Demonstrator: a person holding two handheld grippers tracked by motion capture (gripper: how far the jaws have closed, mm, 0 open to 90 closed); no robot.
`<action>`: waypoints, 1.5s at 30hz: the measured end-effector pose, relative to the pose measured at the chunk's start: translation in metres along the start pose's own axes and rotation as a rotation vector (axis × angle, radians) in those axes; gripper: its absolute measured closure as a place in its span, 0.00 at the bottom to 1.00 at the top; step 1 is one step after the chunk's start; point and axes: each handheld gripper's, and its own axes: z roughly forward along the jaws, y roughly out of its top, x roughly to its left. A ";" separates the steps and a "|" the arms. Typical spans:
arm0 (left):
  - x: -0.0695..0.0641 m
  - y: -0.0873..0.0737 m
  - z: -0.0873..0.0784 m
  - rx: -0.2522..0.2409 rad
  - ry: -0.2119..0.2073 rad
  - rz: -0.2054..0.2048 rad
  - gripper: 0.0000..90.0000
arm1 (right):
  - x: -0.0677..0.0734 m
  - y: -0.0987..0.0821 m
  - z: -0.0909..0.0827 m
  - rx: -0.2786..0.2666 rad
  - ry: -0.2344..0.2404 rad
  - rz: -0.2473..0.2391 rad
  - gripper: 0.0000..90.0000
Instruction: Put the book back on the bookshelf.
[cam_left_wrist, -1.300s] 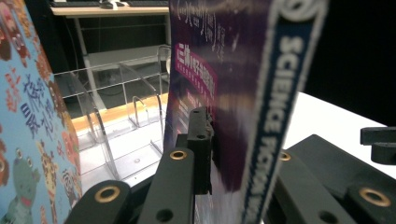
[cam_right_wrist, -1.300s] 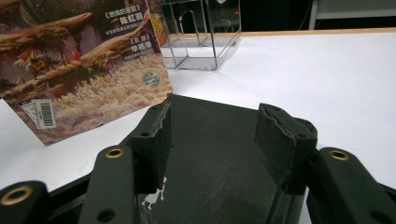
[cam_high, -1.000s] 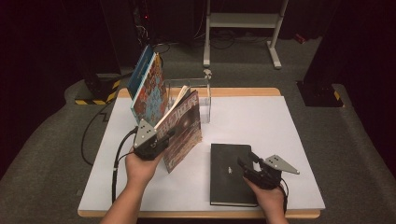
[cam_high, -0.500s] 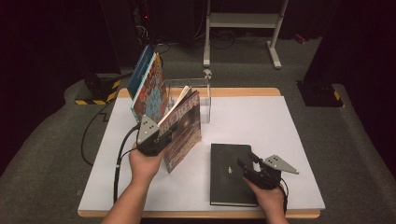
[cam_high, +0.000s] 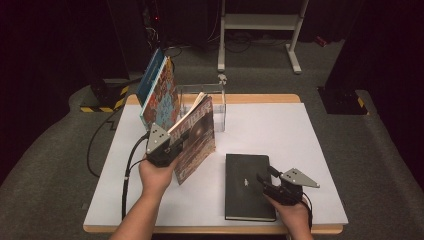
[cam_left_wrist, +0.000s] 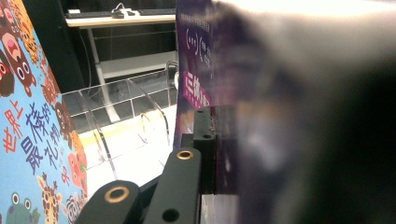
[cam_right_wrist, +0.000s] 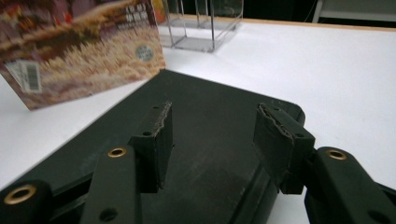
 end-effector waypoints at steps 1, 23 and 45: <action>-0.001 0.000 0.001 -0.005 0.002 -0.002 0.93 | -0.001 -0.001 0.000 0.001 0.003 0.000 0.53; 0.003 0.017 0.004 -0.041 0.076 -0.036 0.93 | -0.010 -0.003 -0.001 -0.040 -0.045 -0.062 0.56; 0.004 0.039 0.010 -0.136 0.179 0.042 0.93 | -0.008 -0.006 -0.016 -0.062 -0.027 -0.046 0.55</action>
